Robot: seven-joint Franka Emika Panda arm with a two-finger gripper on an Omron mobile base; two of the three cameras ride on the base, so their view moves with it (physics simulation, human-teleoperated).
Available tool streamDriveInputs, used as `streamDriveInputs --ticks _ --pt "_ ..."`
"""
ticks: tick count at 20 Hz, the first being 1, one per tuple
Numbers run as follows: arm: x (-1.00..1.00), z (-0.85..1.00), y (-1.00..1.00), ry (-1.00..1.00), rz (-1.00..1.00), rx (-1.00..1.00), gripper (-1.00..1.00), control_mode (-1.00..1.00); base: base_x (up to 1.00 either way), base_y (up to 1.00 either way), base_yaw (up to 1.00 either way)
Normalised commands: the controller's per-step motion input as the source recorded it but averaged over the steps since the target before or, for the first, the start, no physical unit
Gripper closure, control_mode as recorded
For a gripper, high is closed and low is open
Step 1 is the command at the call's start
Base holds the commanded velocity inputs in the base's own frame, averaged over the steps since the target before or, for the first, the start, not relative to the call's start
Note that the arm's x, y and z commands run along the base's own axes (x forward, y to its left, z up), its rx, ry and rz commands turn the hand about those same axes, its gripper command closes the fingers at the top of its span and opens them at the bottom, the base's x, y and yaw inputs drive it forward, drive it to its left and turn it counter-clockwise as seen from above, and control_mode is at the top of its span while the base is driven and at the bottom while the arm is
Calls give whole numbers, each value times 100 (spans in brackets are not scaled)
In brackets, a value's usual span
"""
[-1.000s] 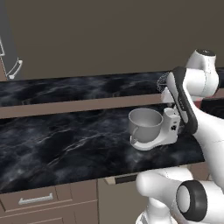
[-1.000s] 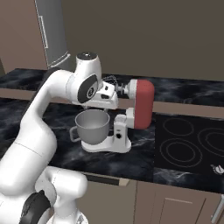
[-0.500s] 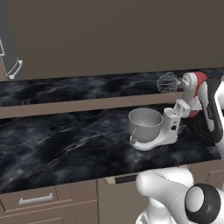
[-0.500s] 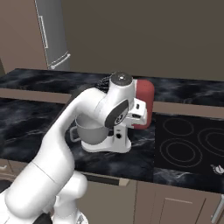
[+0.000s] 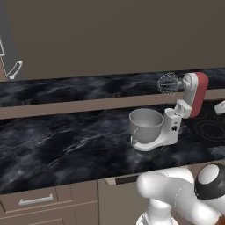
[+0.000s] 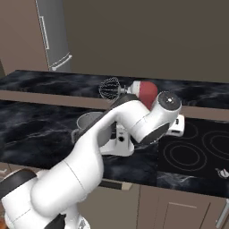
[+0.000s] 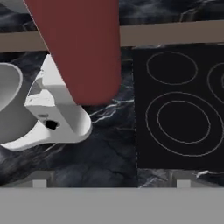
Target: Close the stand mixer head.
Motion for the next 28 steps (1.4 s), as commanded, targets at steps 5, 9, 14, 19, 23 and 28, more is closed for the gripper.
streamDriveInputs --ticks 5,9,14,19,23,28 --pt "20 0 -59 -27 0 -7 -100 -100 0 0 0" --pt "55 0 -10 -38 0 -9 -100 -100 0 0 0" --pt "99 -1 -2 -34 0 -10 -100 -100 0 0 0" --pt "68 0 -16 -16 0 -10 -100 -100 0 0 0" --pt "46 7 -6 -10 1 -9 -100 -100 0 0 0" --pt "40 3 47 3 14 -3 -100 -100 0 0 0"
